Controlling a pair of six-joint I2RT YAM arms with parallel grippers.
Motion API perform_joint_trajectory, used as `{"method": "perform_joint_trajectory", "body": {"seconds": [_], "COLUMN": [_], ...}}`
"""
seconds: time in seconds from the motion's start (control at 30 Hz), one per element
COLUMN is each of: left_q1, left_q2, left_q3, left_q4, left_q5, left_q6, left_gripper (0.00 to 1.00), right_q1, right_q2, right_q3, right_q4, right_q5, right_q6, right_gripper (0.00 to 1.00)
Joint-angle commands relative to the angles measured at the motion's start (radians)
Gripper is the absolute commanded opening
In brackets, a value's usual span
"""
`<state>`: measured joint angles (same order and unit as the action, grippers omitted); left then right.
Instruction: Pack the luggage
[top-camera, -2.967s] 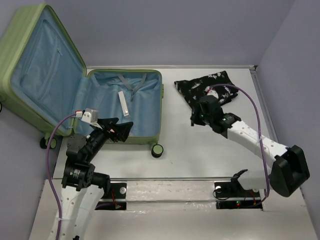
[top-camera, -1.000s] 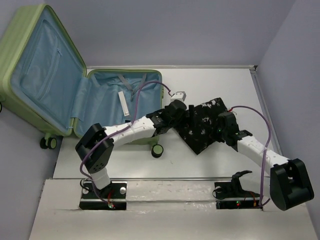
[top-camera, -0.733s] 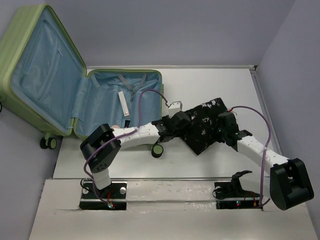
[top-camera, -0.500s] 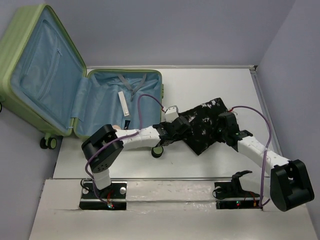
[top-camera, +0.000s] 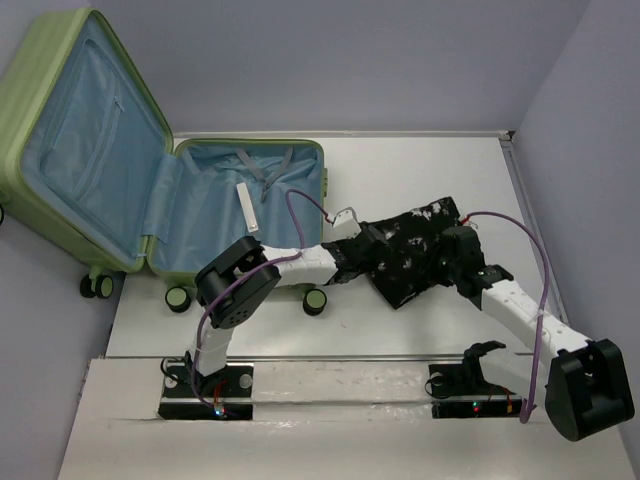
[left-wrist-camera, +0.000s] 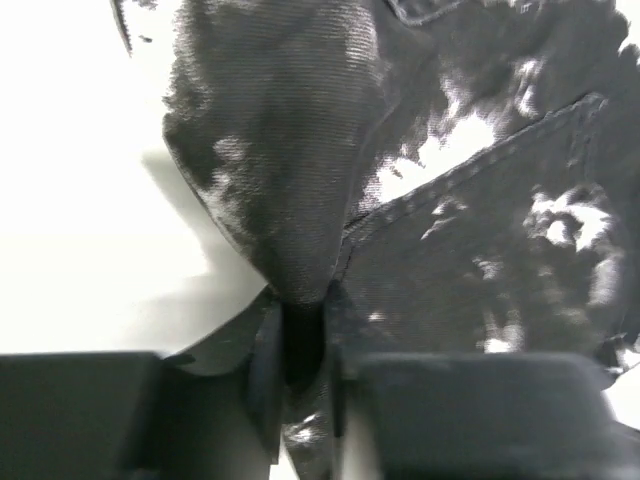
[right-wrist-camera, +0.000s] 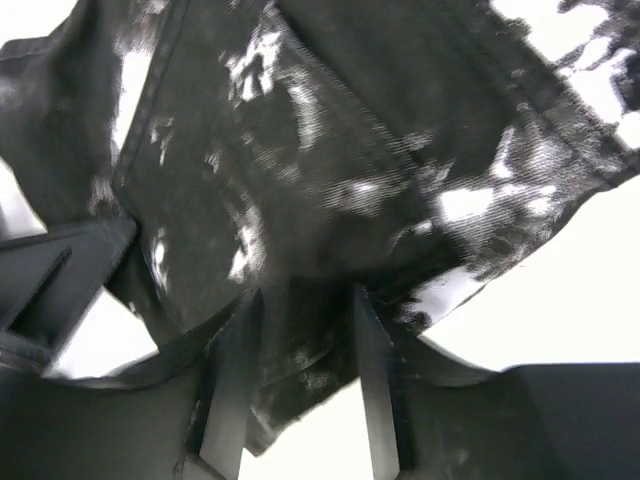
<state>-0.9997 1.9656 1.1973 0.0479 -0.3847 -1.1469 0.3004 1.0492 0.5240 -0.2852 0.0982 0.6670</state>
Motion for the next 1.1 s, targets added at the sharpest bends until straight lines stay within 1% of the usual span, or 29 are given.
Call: {"method": "perform_joint_trajectory", "body": {"seconds": [0.0, 0.03, 0.1, 0.13, 0.17, 0.23, 0.27, 0.3, 0.33, 0.37, 0.43, 0.47, 0.53, 0.57, 0.6, 0.67, 0.7, 0.77, 0.8, 0.9, 0.97, 1.0, 1.07], "left_q1": [0.035, 0.041, 0.068, 0.079, 0.088, 0.117, 0.13, 0.141, 0.165, 0.177, 0.196, 0.205, 0.207, 0.207, 0.207, 0.207, 0.207, 0.207, 0.208, 0.207, 0.207, 0.207, 0.207], "left_q2": [-0.016, -0.023, -0.034, -0.034, -0.03, -0.013, -0.013, 0.001, 0.006, 0.021, 0.039, 0.056, 0.072, 0.082, 0.085, 0.091, 0.095, 0.096, 0.098, 0.099, 0.093, 0.093, 0.095], "left_q3": [-0.008, -0.002, 0.033, 0.048, 0.079, 0.134, 0.134, 0.162, 0.172, 0.194, 0.222, 0.244, 0.268, 0.283, 0.283, 0.278, 0.271, 0.26, 0.257, 0.254, 0.251, 0.249, 0.251], "left_q4": [0.023, 0.024, 0.011, 0.001, -0.011, -0.041, -0.042, -0.046, -0.046, -0.043, -0.039, -0.03, -0.025, -0.023, -0.016, -0.008, -0.002, 0.006, 0.007, 0.013, 0.021, 0.024, 0.026], "left_q5": [-0.094, -0.098, -0.105, -0.105, -0.102, -0.089, -0.089, -0.059, -0.037, 0.021, 0.073, 0.104, 0.121, 0.135, 0.141, 0.148, 0.153, 0.158, 0.161, 0.176, 0.181, 0.182, 0.187], "left_q6": [0.027, 0.082, 0.145, 0.174, 0.24, 0.339, 0.34, 0.401, 0.427, 0.473, 0.51, 0.524, 0.562, 0.565, 0.57, 0.573, 0.576, 0.576, 0.576, 0.575, 0.572, 0.573, 0.576], "left_gripper": [0.11, 0.06, 0.06, 0.06, 0.06, 0.06, 0.06, 0.06, 0.06, 0.06, 0.06, 0.06, 0.06, 0.06, 0.06, 0.06, 0.06, 0.06, 0.06, 0.06, 0.06, 0.06, 0.06], "right_q1": [-0.007, -0.007, -0.027, -0.041, -0.064, -0.171, -0.208, -0.263, -0.286, -0.329, -0.346, -0.368, -0.368, -0.368, -0.368, -0.368, -0.368, -0.368, -0.368, -0.368, -0.368, -0.368, -0.368], "right_q2": [-0.032, -0.032, -0.031, -0.023, -0.009, 0.066, 0.098, 0.17, 0.207, 0.272, 0.303, 0.363, 0.419, 0.478, 0.501, 0.529, 0.544, 0.564, 0.589, 0.652, 0.682, 0.708, 0.727], "right_q3": [0.033, 0.05, 0.115, 0.14, 0.166, 0.249, 0.275, 0.318, 0.341, 0.378, 0.39, 0.418, 0.438, 0.461, 0.464, 0.449, 0.418, 0.403, 0.39, 0.378, 0.37, 0.357, 0.331], "right_q4": [-0.031, -0.041, -0.058, -0.06, -0.058, -0.058, -0.055, -0.046, -0.048, -0.048, -0.042, -0.04, -0.029, -0.026, -0.017, 0.024, 0.074, 0.106, 0.136, 0.171, 0.185, 0.208, 0.254], "right_q5": [-0.043, -0.037, -0.02, -0.02, -0.018, -0.049, -0.069, -0.046, -0.019, 0.024, 0.044, 0.014, -0.047, -0.096, -0.22, -0.296, -0.369, -0.423, -0.475, -0.511, -0.534, -0.57, -0.63], "right_q6": [-0.047, -0.055, -0.085, -0.096, -0.11, -0.141, -0.153, -0.168, -0.176, -0.188, -0.199, -0.208, -0.234, -0.248, -0.266, -0.277, -0.282, -0.282, -0.276, -0.245, -0.233, -0.212, -0.178], "right_gripper": [0.61, 0.78, 0.92, 0.93, 0.96, 0.99, 1.0, 1.0, 1.0, 1.0, 1.0, 1.0, 1.0, 1.0, 1.0, 1.0, 1.0, 1.0, 1.0, 1.0, 0.96, 0.87, 0.79]}}
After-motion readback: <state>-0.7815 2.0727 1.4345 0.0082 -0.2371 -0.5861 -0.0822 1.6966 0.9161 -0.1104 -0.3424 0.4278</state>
